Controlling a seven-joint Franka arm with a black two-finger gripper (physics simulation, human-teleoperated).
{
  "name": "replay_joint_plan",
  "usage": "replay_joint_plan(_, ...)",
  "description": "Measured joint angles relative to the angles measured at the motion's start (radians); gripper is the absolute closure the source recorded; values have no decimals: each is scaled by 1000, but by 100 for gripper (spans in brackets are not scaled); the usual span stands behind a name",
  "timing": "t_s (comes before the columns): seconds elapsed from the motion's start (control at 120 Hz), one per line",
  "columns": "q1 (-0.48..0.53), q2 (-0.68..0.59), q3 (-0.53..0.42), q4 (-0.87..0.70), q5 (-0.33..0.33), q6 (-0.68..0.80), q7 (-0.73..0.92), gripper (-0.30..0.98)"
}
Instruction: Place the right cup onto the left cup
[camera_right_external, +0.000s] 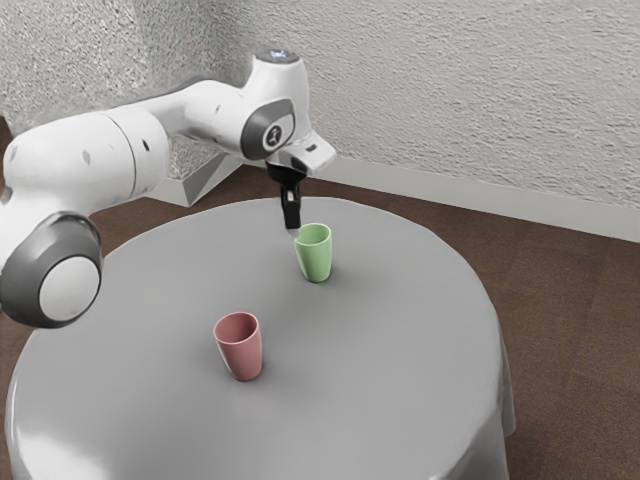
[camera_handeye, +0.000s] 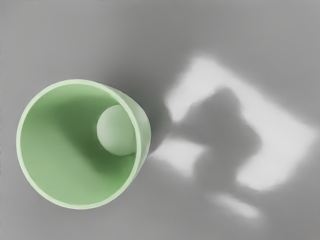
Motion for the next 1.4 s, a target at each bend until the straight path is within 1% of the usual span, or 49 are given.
replay_joint_plan(0.283,1,71,-1,24,-7,49,20,0)
replay_joint_plan(0.5,-3,83,0,8,-21,70,23,1)
replay_joint_plan(0.592,-3,92,0,6,-26,74,23,10)
replay_joint_plan(0.758,-1,104,0,7,-29,79,21,34)
replay_joint_plan(0.85,5,105,1,8,-25,80,19,43)
replay_joint_plan(1.008,15,118,2,10,-23,87,18,54)
replay_joint_plan(1.142,16,138,2,18,-26,98,18,60)
replay_joint_plan(1.283,17,140,2,21,-25,106,19,69)
replay_joint_plan(1.4,17,139,3,21,-24,109,19,74)
